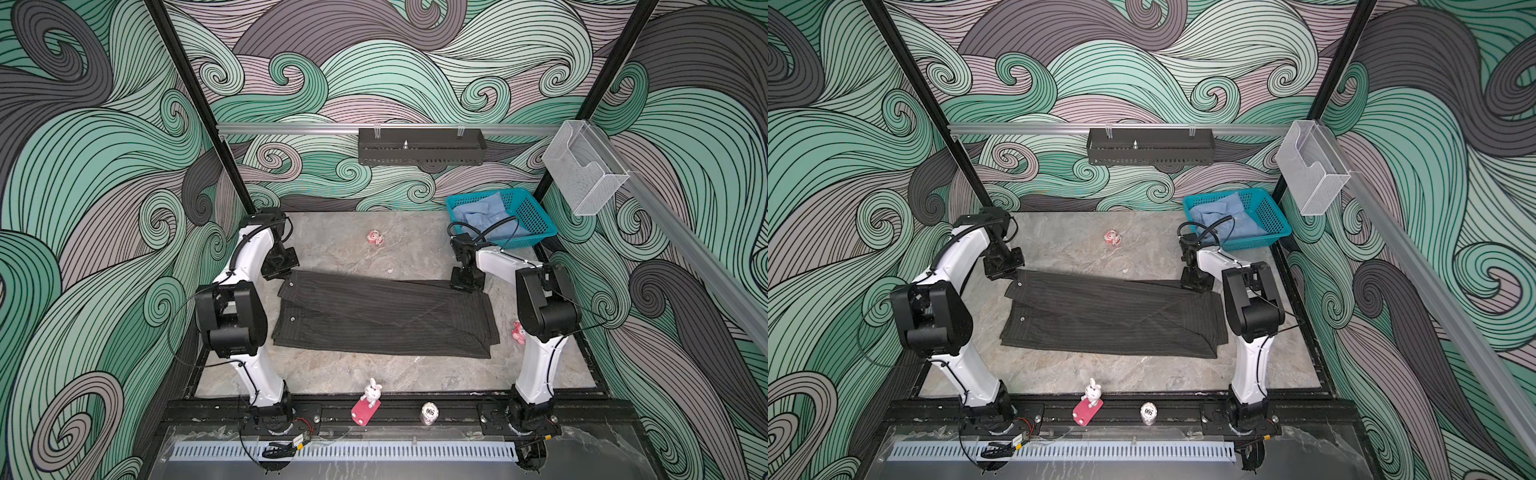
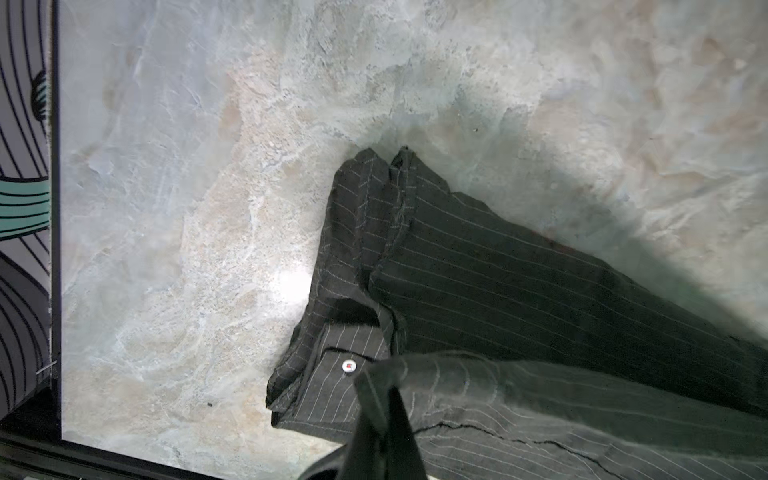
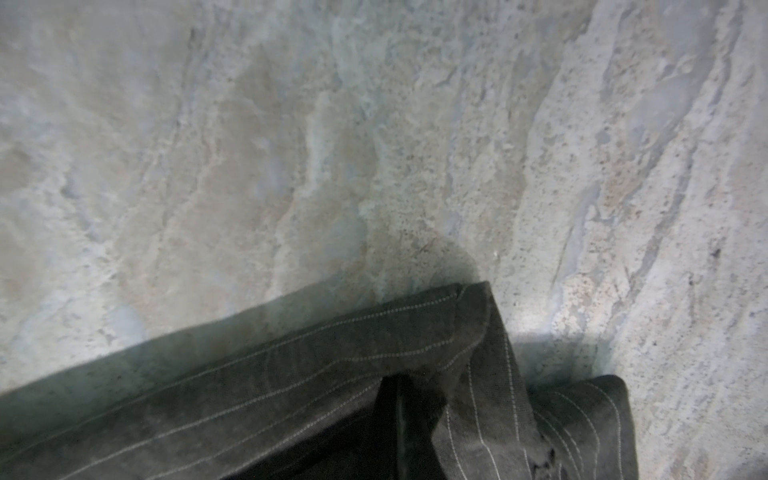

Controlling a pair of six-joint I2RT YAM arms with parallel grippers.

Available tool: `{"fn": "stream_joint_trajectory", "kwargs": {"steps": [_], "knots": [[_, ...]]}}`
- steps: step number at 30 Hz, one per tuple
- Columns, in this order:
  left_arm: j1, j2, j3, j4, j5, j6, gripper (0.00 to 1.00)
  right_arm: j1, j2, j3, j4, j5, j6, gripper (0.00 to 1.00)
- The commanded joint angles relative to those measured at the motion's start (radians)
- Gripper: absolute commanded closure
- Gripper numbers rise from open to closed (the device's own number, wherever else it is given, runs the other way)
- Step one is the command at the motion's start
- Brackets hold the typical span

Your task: Fold and stack the long sleeve shirts

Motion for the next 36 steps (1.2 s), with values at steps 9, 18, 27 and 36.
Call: {"fn": "stream_joint_trajectory", "kwargs": {"steps": [9, 18, 27, 36], "knots": [[0.006, 0.160, 0.039, -0.112, -0.065, 0.036, 0.99, -0.016, 0.050, 0.001, -0.010, 0.032, -0.008, 0.98], [0.006, 0.091, 0.107, -0.139, -0.063, 0.042, 0.58, -0.010, -0.005, 0.020, -0.041, 0.009, -0.015, 0.83], [-0.072, -0.038, 0.094, -0.069, 0.171, 0.109, 0.45, 0.033, -0.229, 0.024, -0.125, 0.021, 0.019, 0.48], [-0.125, 0.152, -0.029, 0.033, 0.289, 0.034, 0.49, 0.048, -0.408, -0.251, -0.135, -0.187, 0.196, 0.43]]}}
